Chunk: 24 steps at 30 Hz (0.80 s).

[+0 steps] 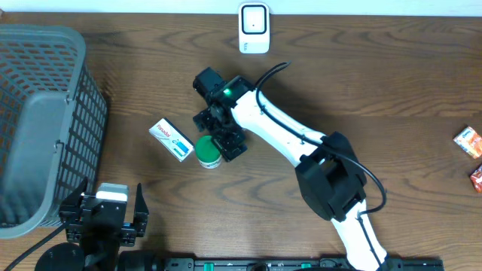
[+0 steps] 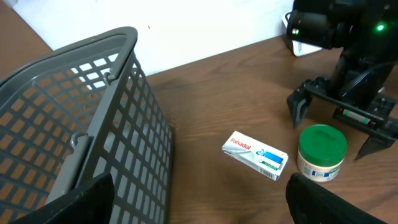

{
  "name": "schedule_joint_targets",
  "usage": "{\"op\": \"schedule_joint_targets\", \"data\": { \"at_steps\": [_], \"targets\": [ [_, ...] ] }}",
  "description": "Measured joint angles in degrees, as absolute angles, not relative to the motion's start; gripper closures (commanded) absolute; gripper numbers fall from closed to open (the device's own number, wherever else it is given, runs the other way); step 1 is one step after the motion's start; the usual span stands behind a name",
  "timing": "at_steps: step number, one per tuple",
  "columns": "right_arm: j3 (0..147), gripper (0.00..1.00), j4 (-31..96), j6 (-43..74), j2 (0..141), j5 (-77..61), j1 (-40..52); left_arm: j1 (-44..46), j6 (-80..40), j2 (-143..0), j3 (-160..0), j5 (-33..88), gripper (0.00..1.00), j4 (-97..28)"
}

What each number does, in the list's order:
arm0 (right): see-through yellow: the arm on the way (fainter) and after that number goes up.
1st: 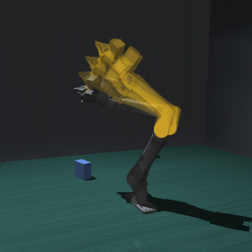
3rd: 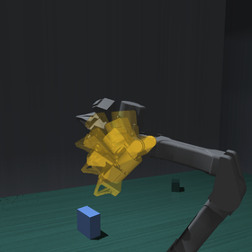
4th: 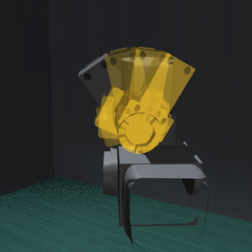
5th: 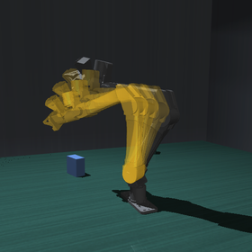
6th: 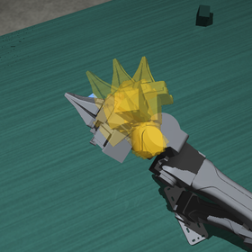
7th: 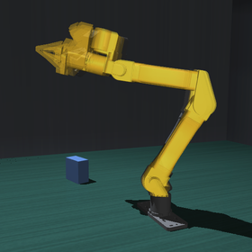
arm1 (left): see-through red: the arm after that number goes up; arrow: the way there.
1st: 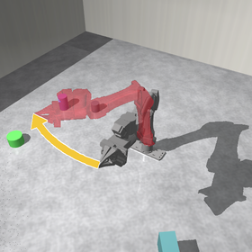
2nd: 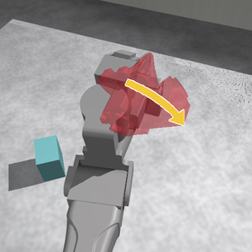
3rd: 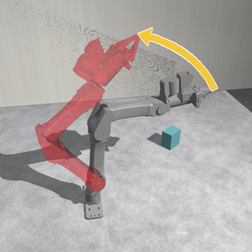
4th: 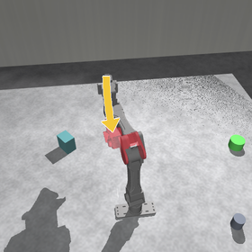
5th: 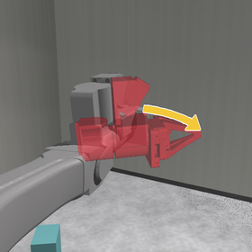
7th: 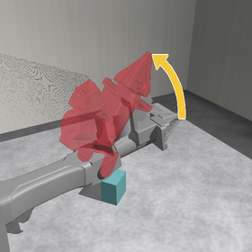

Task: Scan the item barcode
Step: 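Move the right gripper over the green-capped jar, then lower the right gripper around the green-capped jar and adjust grip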

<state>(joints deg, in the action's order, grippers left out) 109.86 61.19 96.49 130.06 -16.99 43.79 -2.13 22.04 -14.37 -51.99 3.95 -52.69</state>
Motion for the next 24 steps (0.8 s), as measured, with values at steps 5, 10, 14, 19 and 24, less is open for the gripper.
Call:
{"op": "schedule_joint_targets", "data": {
  "at_steps": [5,10,14,19,24],
  "targets": [
    [109.86,0.01,60.12,96.64,130.06,-17.12,44.97,-2.13,22.04,-14.37,-51.99,3.95,0.14,-52.69],
    [109.86,0.14,60.16,96.95,130.08,-16.32,46.09,-2.13,22.04,-14.37,-51.99,3.95,0.14,-52.69],
    [109.86,0.25,60.38,97.17,130.17,-15.40,47.22,-2.13,22.04,-14.37,-51.99,3.95,0.14,-52.69],
    [109.86,0.27,60.99,97.10,130.41,-14.68,48.14,-2.13,22.04,-14.37,-51.99,3.95,0.14,-52.69],
    [109.86,0.30,63.16,93.97,130.56,-12.91,48.38,-2.13,22.04,-14.37,-51.99,3.95,0.14,-52.69]
  ]
}}
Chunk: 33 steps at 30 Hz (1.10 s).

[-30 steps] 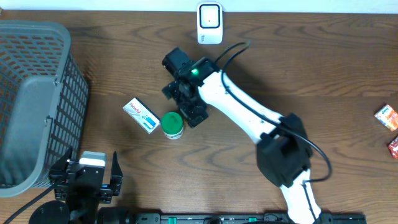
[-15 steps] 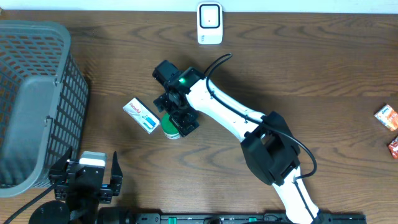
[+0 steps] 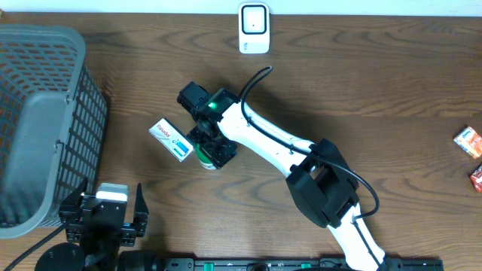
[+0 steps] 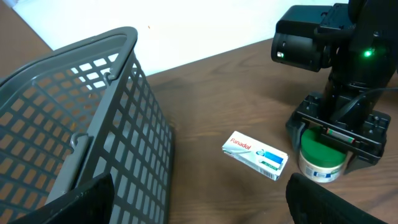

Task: Scan the item barcode
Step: 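Lower the right gripper around the green-capped jar and adjust grip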

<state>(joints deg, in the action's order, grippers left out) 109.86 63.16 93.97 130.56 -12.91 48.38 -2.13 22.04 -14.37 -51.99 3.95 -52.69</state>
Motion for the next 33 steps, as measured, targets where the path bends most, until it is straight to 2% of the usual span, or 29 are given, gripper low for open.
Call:
{"op": "schedule_joint_targets", "data": {
  "at_steps": [8,14,17,21,25,28,33],
  "targets": [
    [109.86,0.33,66.43,78.54,130.58,-7.92,48.18,-2.13,22.04,-14.37,-51.99,3.92,0.14,-52.69],
    [109.86,0.31,67.66,68.84,130.58,-7.25,47.44,-2.13,22.04,-14.37,-51.99,3.95,0.13,-52.69],
    [109.86,0.27,66.78,65.73,130.61,-6.31,46.89,-2.13,22.04,-14.37,-51.99,3.92,0.14,-52.69],
    [109.82,0.21,62.85,52.69,130.69,-4.58,46.52,-2.13,22.04,-14.37,-51.99,3.92,0.14,-52.66],
    [109.82,0.07,64.40,39.00,130.69,-1.17,46.54,-2.13,22.04,-14.37,-51.99,3.95,0.13,-52.66],
    [109.82,0.02,66.61,32.03,130.72,1.56,46.52,-2.13,22.04,-14.37,-51.99,3.92,0.14,-52.66],
    [109.84,0.01,68.66,26.85,130.72,2.42,46.52,-2.13,22.04,-14.37,-51.99,3.92,0.14,-52.66]
  ]
}}
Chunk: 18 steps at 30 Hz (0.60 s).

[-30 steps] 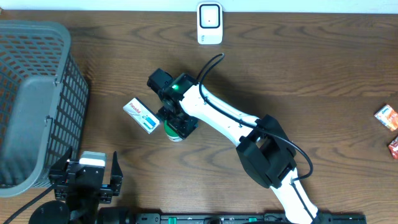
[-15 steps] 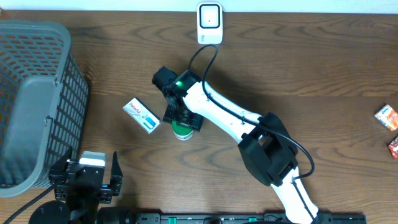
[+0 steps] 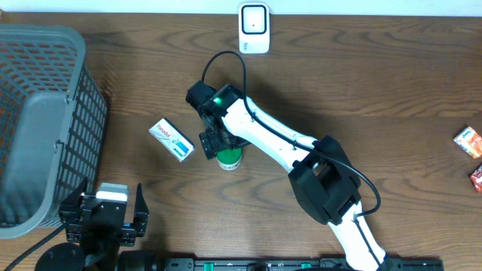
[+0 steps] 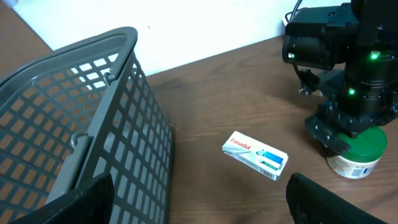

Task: Scan the item barcode
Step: 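Lower the right gripper around the green-capped jar and adjust grip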

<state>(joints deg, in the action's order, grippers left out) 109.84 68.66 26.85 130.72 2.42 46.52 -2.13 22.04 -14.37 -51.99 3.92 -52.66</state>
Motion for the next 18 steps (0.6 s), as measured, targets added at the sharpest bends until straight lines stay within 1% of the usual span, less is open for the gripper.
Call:
{"op": "schedule_joint_targets", "data": {
  "at_steps": [5,9,13,18],
  "targets": [
    [110.78,0.01,71.16,25.15,130.72,0.10,46.52,-2.13,22.04,-14.37,-51.99,3.95,0.14,-52.66],
    [115.57,0.01,75.22,25.93,130.67,-2.55,46.52,-2.13,22.04,-14.37,-51.99,3.95,0.14,-52.69],
    [121.05,0.01,80.40,33.08,130.43,-3.68,46.52,-2.13,22.04,-14.37,-51.99,3.95,0.14,-52.69],
    [122.19,0.01,81.84,42.28,130.15,-4.29,46.52,-2.13,22.04,-14.37,-51.99,3.95,0.14,-52.66]
  ]
}}
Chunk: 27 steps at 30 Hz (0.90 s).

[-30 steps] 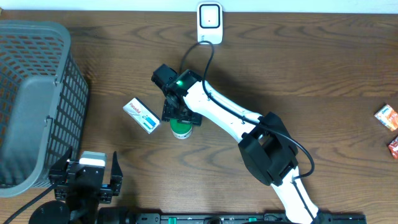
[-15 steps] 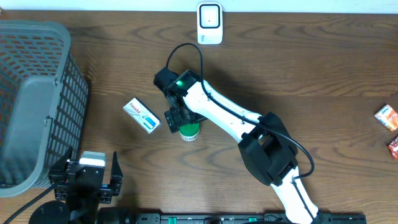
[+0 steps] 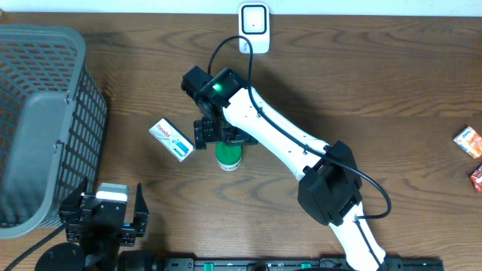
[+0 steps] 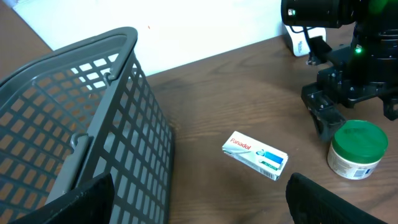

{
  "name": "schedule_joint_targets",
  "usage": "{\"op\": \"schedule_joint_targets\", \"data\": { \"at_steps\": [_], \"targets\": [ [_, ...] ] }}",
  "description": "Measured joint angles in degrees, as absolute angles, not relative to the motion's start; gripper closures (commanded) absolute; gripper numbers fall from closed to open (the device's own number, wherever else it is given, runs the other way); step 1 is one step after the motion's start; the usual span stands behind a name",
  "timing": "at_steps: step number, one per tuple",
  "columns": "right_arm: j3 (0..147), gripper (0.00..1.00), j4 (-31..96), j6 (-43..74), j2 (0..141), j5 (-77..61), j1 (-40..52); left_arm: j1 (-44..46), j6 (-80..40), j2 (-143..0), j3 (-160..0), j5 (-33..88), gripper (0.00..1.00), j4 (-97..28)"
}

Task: Scan the item barcode
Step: 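Lower the right gripper around the green-capped jar and adjust grip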

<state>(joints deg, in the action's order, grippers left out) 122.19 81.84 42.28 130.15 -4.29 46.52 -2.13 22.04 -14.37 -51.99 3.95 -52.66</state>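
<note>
A green-lidded white jar [image 3: 228, 155] [image 4: 356, 149] stands upright on the wooden table. My right gripper [image 3: 221, 137] [image 4: 359, 118] hangs open just behind and above it, jaws apart and off the jar. A white Panadol box [image 3: 172, 140] [image 4: 256, 155] lies to the left of the jar. The white barcode scanner [image 3: 254, 28] stands at the far edge. My left gripper [image 3: 105, 218] [image 4: 199, 208] rests open at the near left with nothing in it.
A grey mesh basket [image 3: 45, 113] [image 4: 74, 124] fills the left side. Two red packets [image 3: 468, 143] lie at the right edge. The right arm [image 3: 286, 147] stretches across the middle of the table.
The right gripper, then pressed down over the jar, now stands open and raised just behind it. The jar stays where it was. The left arm has not moved.
The jar first stood right beside the Panadol box with the right gripper open around it. Then the gripper was down over the jar there. Later the jar stood a little to the right under the gripper, and now it stands there free.
</note>
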Motion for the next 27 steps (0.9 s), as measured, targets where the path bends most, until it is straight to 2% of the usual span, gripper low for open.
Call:
{"op": "schedule_joint_targets", "data": {
  "at_steps": [14,27],
  "targets": [
    [121.47,0.01,81.80,52.05,130.13,-4.49,46.50,-2.13,22.04,-14.37,-51.99,3.95,0.13,-52.66],
    [111.53,0.01,73.28,54.52,130.15,-5.39,46.48,-2.13,22.04,-14.37,-51.99,3.95,0.14,-52.66]
  ]
}}
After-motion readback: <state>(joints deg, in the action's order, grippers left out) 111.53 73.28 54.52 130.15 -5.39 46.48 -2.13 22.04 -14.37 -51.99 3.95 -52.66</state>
